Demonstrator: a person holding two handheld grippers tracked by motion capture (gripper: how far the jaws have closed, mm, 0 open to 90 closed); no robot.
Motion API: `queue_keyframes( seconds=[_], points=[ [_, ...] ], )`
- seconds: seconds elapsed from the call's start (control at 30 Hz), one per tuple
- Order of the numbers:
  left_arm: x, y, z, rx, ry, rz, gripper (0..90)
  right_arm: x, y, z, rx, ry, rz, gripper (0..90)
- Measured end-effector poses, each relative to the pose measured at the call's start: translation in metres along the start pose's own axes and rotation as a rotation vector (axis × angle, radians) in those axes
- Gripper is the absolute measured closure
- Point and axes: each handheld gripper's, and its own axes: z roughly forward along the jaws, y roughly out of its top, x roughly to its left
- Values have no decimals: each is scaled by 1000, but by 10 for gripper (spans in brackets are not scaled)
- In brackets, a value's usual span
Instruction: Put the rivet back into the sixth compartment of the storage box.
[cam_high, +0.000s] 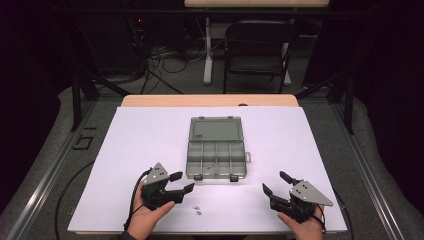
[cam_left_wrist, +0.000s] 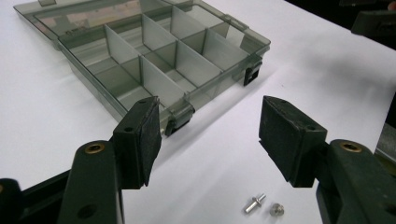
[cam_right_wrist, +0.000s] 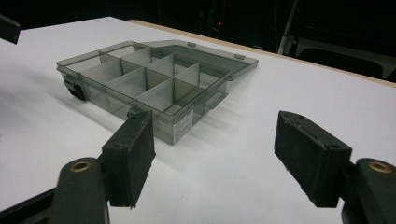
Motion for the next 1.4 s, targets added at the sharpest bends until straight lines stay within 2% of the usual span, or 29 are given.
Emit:
queue_keyframes(
  seconds=[0.23,0.63,0.73,0.8,0.9,1.07,1.23,1.4],
  points=[
    [-3,-8,0,21,3,25,415,0,0,0,-4,2,0,286],
    [-11,-21,12,112,-59,28,561,-1,0,-1,1,-3,5,286],
    [-12,-22,15,127,-54,50,601,-1,0,0,-1,0,6,285],
    [-14,-23,18,144,-75,48,632,-1,0,-1,5,2,6,285],
    [-16,-24,19,165,-76,68,661,-1,0,-1,2,3,9,285],
    [-17,-25,19,182,-89,64,714,-1,0,-1,4,5,8,286],
    [-19,-28,23,208,-100,60,732,-1,0,-1,11,5,6,286],
    [-23,-29,27,231,-105,80,732,-1,0,0,7,7,11,286]
  ],
)
